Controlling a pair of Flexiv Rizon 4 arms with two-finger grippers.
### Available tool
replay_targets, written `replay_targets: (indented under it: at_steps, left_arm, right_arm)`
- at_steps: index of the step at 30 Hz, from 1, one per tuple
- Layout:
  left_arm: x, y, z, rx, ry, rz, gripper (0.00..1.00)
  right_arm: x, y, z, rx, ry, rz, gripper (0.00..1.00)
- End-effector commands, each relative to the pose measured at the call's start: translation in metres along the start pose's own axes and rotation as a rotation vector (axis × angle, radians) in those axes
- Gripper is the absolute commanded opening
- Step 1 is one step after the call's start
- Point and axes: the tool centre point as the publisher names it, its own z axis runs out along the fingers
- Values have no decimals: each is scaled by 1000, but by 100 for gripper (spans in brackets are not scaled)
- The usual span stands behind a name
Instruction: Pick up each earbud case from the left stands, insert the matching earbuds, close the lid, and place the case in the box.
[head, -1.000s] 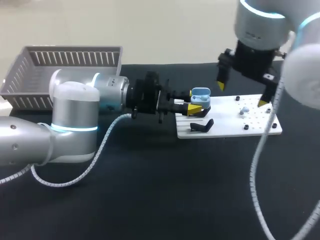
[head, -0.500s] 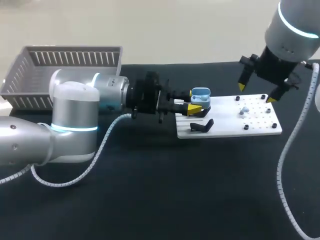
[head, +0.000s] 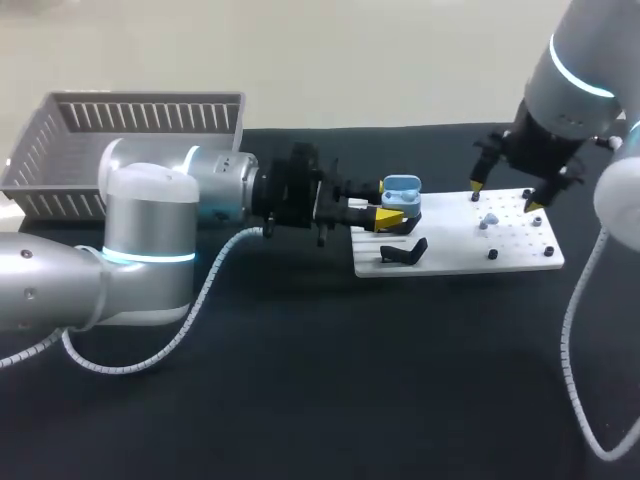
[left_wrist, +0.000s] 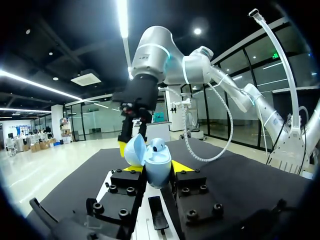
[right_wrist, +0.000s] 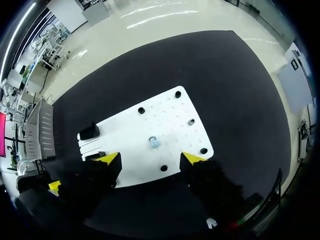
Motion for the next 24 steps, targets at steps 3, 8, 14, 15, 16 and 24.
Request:
replay_targets:
  at_steps: [3,8,14,15,16,24]
  left_arm:
    - [0,-2,0,-6,-1,3,0]
    - [0,-2,0,-6,-1,3,0]
    - [0,-2,0,-6,-1,3,0]
    - [0,-2,0,-6,-1,3,0]
    - [0,-2,0,-6,-1,3,0]
    - [0,-2,0,-6,-1,3,0]
  right_arm:
    - [-1,-1,17,-34,34,-8,68]
    - [11,-1,20,-61,63,-27,67]
    - [18,0,24,-66,71,-51,59]
    - [18,-1,25,-67,74,-54,56]
    - [18,-1,28,-64,75,-61,54]
    - [10,-6,41,-74,94,-48,49]
